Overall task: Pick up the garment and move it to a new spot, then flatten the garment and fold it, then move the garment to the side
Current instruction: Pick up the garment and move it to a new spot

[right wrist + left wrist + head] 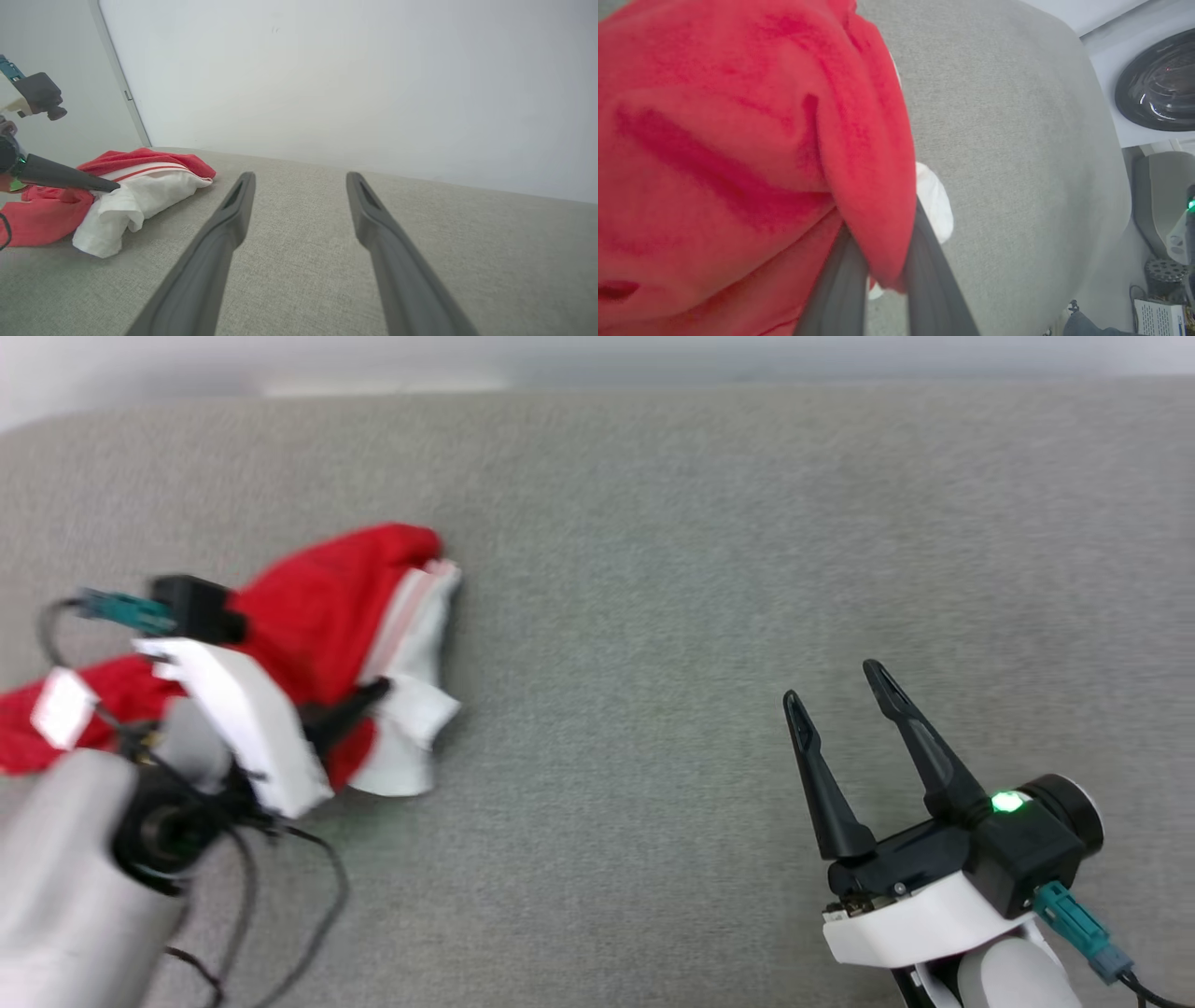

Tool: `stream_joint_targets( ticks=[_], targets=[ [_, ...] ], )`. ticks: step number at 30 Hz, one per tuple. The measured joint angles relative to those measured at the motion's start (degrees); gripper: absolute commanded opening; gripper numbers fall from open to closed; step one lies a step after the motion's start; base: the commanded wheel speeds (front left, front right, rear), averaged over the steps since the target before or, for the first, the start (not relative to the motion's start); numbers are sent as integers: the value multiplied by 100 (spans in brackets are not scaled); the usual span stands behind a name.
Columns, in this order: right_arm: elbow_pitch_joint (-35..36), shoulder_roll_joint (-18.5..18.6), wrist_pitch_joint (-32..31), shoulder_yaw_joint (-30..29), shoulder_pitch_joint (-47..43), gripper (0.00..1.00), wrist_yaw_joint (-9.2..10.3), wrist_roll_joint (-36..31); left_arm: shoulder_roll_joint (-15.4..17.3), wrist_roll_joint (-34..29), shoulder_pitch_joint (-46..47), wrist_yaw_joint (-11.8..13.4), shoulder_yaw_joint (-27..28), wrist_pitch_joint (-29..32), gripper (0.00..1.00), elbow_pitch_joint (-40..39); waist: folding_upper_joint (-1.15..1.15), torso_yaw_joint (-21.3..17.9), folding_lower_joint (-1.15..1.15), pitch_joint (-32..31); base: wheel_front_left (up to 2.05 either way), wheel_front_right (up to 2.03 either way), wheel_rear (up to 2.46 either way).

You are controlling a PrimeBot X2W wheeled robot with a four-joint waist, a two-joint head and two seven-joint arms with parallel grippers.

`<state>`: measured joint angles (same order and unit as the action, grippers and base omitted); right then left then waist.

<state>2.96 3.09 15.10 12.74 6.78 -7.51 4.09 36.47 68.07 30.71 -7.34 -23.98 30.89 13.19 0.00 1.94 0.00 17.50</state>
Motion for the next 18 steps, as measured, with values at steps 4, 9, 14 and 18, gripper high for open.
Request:
stream_joint_targets(
  ticks=[4, 9, 14, 18],
  targets=[
    [35, -8, 0, -43, -98, 100, 0, 73, -439, -162, -104, 58, -257, -198, 0, -181, 0, -204, 0, -224, 0, 0, 0],
    [53, -9, 0, -22, -118, 100, 0, 160, -1029, -414, 74, 221, -464, -557, 0, -129, 0, -457, 0, -352, 0, 0, 0],
    [116, -12, 0, -92, -108, 100, 0, 283, -1727, -625, 433, 357, -637, -950, 0, 97, 0, -716, 0, -354, 0, 0, 0],
    [121, -13, 0, -69, -104, 100, 0, 296, -2201, -901, 717, 409, -764, -1367, 0, 443, 0, -879, 0, -287, 0, 0, 0]
  ],
)
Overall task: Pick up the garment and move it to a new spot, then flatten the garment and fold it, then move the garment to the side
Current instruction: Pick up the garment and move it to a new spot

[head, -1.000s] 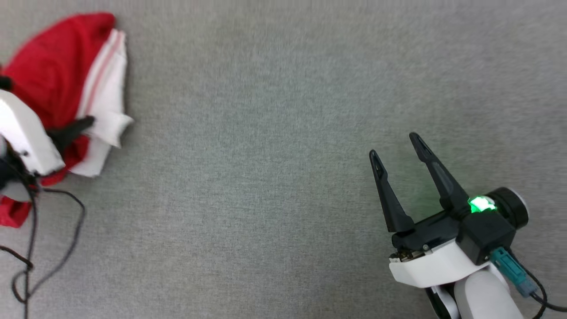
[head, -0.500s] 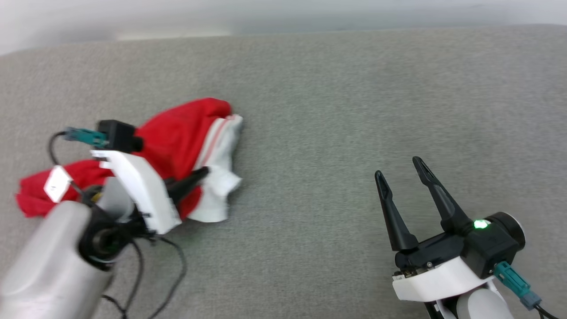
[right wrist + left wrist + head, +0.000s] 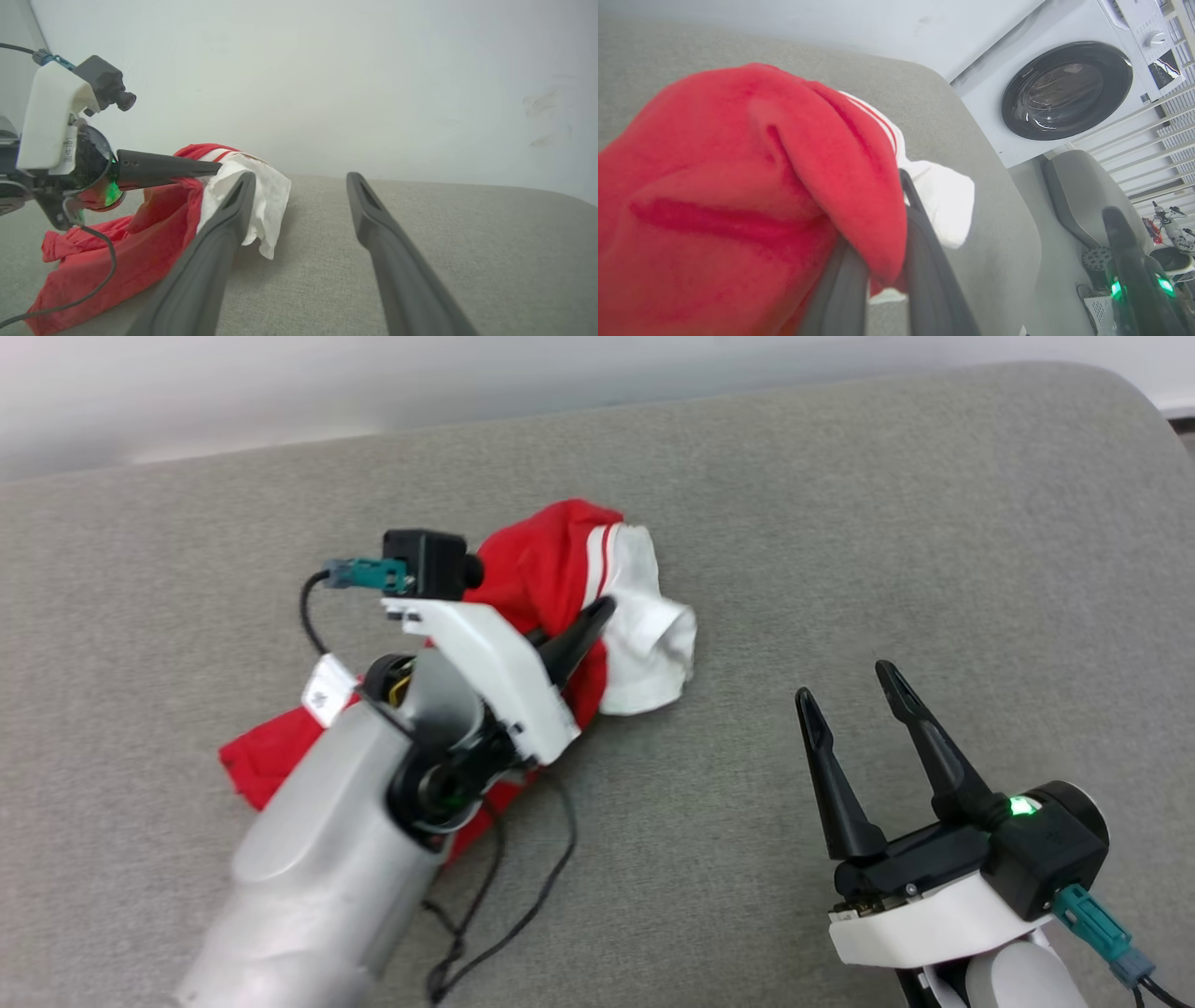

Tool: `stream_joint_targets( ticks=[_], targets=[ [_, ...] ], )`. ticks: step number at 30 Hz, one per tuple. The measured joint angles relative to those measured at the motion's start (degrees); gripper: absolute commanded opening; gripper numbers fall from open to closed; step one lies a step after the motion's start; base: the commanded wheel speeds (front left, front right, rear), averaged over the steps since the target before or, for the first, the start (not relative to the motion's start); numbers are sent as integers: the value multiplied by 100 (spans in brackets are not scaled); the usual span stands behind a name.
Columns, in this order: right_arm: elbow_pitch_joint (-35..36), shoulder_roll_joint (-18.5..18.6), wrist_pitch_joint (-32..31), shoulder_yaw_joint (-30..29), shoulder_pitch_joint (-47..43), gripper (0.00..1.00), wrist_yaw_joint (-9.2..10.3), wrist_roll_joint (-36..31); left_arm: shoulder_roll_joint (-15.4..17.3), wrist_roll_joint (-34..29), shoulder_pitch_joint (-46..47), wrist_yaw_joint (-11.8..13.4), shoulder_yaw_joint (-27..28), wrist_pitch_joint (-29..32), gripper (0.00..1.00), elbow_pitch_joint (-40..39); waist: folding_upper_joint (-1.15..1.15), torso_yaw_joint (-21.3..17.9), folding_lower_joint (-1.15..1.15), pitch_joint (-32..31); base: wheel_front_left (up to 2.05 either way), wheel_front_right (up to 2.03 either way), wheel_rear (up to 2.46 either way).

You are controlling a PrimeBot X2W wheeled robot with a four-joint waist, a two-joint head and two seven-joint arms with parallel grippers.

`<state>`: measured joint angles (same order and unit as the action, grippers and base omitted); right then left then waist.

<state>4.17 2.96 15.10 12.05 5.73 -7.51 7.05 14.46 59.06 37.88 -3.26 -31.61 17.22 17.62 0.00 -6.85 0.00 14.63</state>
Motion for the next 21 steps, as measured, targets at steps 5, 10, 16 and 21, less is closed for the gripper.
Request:
stream_joint_targets(
  ticks=[5, 10, 16, 21],
  targets=[
    [-3, 1, 0, 20, 24, 100, 0, 22, -442, -430, 250, 74, -209, -592, 100, 665, 0, -158, 0, 86, 0, 0, 0],
    [-37, 1, 0, -34, 36, 100, 0, 46, -466, -812, 290, -152, -497, -1184, 100, 1290, 0, -137, 0, 4, 0, 0, 0],
    [-132, 1, 0, -100, -61, 100, 0, 19, -186, -985, 251, -246, -325, -1939, 100, 1238, 0, 22, 0, -305, 0, 0, 0],
    [-191, 0, 0, -198, -207, 100, 0, -43, 299, -1362, 236, -275, -272, -2496, 100, 953, 0, 258, 0, -598, 0, 0, 0]
  ],
)
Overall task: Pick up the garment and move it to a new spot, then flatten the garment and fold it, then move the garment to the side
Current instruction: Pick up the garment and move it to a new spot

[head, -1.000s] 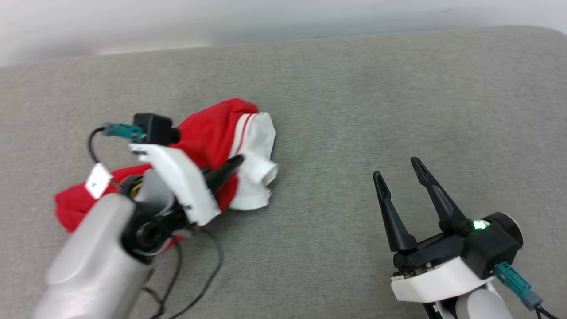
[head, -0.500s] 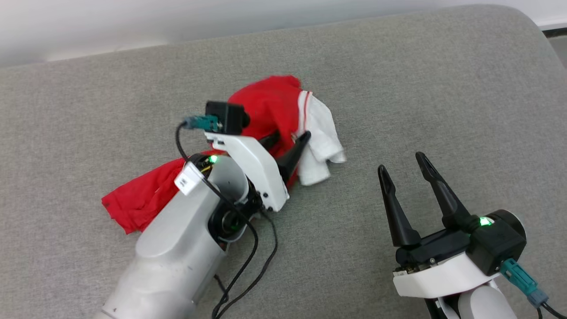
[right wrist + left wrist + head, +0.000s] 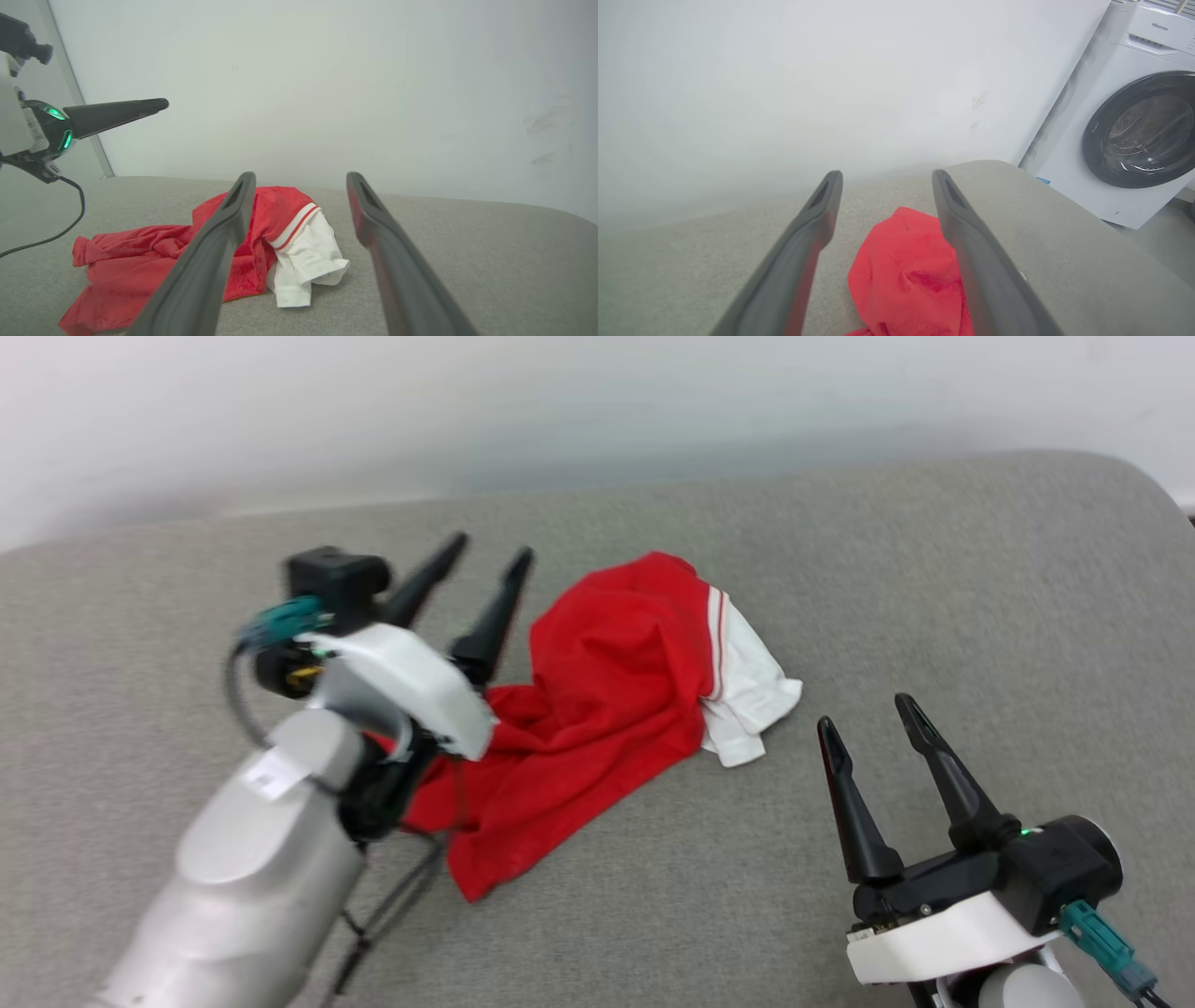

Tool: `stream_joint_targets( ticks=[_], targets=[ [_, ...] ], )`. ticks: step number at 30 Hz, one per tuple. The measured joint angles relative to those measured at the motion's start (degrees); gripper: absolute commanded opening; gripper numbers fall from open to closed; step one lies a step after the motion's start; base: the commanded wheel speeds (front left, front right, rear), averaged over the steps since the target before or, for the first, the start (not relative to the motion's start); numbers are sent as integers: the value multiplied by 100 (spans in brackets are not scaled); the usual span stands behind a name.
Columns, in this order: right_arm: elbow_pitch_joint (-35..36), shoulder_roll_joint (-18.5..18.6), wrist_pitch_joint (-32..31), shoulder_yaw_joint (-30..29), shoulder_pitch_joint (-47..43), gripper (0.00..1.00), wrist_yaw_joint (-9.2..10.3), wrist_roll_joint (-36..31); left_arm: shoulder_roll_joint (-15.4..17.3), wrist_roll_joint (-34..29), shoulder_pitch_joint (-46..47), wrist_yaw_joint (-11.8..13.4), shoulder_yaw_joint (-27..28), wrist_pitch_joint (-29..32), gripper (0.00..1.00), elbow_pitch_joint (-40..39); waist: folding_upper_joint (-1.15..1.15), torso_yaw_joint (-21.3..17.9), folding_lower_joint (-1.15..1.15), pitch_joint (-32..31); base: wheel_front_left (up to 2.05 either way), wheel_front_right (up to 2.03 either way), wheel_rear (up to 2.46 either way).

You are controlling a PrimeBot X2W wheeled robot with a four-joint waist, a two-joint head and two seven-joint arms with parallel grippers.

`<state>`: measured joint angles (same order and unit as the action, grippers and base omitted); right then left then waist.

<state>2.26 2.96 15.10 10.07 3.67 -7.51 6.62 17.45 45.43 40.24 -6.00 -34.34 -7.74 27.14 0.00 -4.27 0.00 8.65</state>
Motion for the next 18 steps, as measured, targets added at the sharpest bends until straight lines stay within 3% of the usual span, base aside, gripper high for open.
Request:
stream_joint_targets(
  ticks=[5, 11, 15, 18],
  targets=[
    [-40, 0, 0, -93, -120, 100, 0, -71, 487, -192, -291, 119, 375, -587, 100, -545, 0, 230, 0, -282, 0, 0, 0],
    [-48, -1, 0, -167, -240, 100, 0, -175, 1066, -594, -1285, 432, 786, -715, 100, -1359, 0, 447, 0, -542, 0, 0, 0],
    [-30, 0, 0, -216, -297, 100, 0, -215, 1138, -877, -2138, 521, 1093, -721, 100, -1858, 0, 534, 0, -642, 0, 0, 0],
    [-8, 0, 0, -238, -367, 100, 0, -220, 1013, -1217, -2774, 578, 1276, -733, 100, -2223, 0, 569, 0, -685, 0, 0, 0]
  ],
)
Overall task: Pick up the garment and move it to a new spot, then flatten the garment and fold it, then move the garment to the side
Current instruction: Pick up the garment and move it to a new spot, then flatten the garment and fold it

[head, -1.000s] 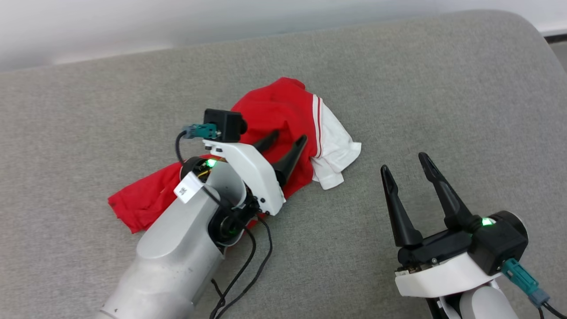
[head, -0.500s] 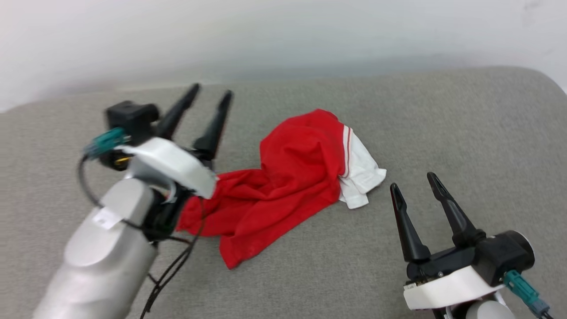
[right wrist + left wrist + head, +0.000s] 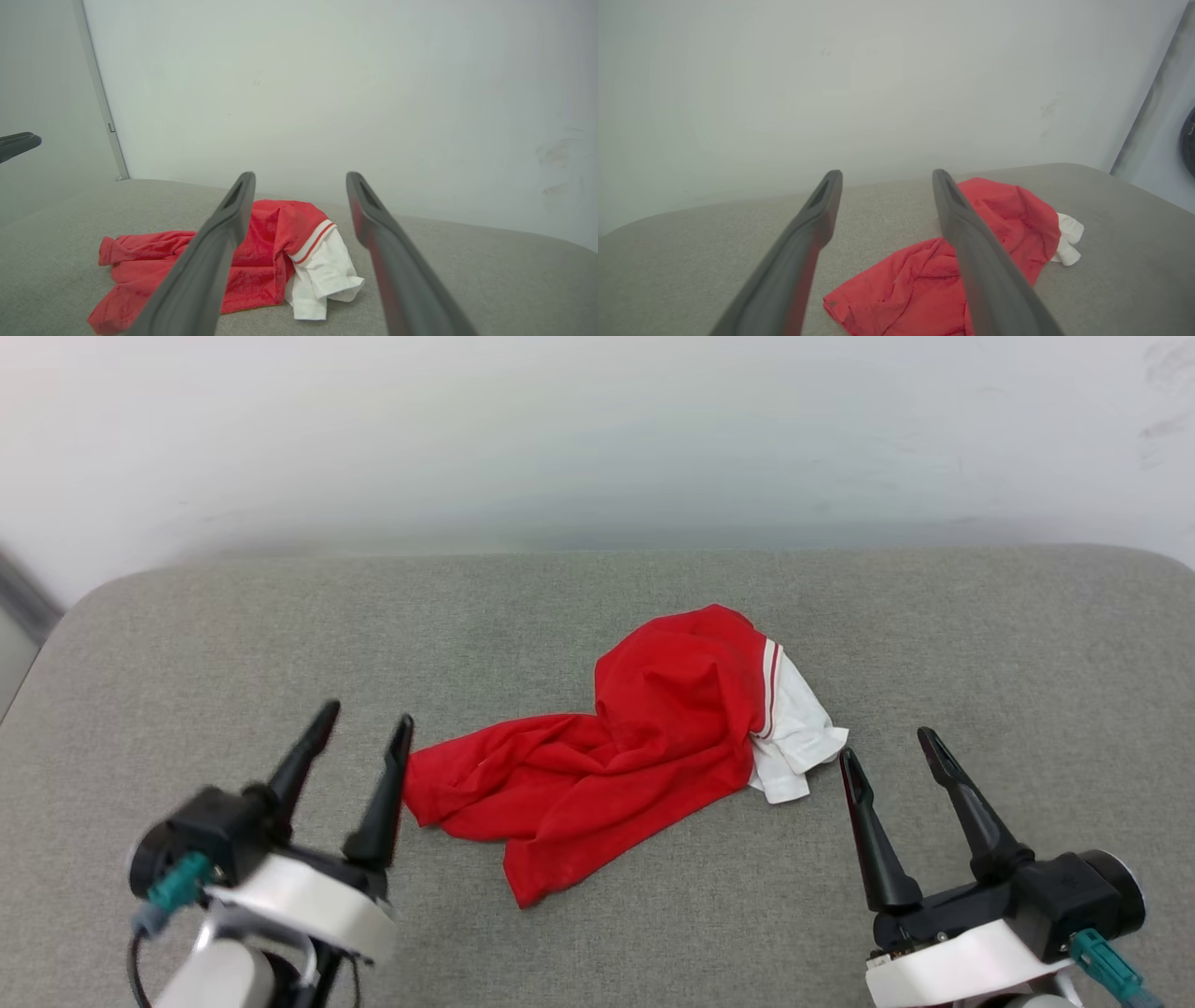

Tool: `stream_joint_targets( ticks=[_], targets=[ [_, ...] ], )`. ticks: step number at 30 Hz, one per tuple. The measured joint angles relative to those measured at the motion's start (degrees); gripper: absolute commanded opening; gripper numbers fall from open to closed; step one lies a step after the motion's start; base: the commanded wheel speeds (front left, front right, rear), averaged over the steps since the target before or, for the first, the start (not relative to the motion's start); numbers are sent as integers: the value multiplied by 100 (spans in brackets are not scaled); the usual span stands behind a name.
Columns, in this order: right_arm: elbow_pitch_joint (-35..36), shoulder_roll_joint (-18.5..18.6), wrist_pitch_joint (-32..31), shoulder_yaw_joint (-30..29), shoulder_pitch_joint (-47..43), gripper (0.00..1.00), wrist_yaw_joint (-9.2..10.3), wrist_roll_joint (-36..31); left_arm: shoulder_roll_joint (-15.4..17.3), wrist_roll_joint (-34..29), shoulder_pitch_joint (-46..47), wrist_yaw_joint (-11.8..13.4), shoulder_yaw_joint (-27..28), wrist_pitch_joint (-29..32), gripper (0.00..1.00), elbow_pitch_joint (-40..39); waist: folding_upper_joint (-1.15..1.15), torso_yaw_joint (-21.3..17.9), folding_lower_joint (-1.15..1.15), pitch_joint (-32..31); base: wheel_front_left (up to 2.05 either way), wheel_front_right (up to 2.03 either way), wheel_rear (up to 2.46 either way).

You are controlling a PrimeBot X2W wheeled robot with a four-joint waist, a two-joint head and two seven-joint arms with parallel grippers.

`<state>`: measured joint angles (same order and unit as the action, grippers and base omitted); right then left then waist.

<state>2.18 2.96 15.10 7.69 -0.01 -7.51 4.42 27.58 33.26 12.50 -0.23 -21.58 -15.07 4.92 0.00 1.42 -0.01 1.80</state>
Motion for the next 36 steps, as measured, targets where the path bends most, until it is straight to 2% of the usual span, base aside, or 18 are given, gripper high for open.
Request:
stream_joint_targets(
  ticks=[7, 11, 15, 20, 24, 31, 36],
  targets=[
    [36, 0, 0, -52, -103, 100, 0, -11, -843, -677, -1012, 56, 420, 0, 100, -572, 0, 38, 0, -60, 0, 0, 0],
    [37, 0, 0, -22, -133, 100, 0, 12, -1234, -845, -1285, -104, 735, 0, 100, -611, 0, 24, 0, -82, 0, 0, 0],
    [27, 0, 0, 41, -135, 100, 0, 16, -1373, -1048, -1371, -325, 869, 0, 100, -503, 0, -5, 0, -80, 0, 0, 0],
    [26, 0, 0, 69, -135, 100, 0, 37, -1326, -1137, -1361, -508, 801, 42, 100, -253, 0, -69, 0, 9, 0, 0, 0],
    [24, 0, 0, 132, -134, 100, 0, 43, -1214, -1079, -1185, -593, 495, 644, 100, -103, 0, -123, 0, 164, 0, 0, 0],
    [34, 0, 0, 192, -48, 100, 0, 2, -959, -943, -559, -587, 170, 2454, 100, -215, 0, -243, 1, 576, 0, 0, 0],
    [51, 0, 0, 211, 101, 100, 0, -37, -869, -716, -79, -557, 133, 3522, 100, -337, 0, -360, 1, 901, 0, 0, 0]
  ],
)
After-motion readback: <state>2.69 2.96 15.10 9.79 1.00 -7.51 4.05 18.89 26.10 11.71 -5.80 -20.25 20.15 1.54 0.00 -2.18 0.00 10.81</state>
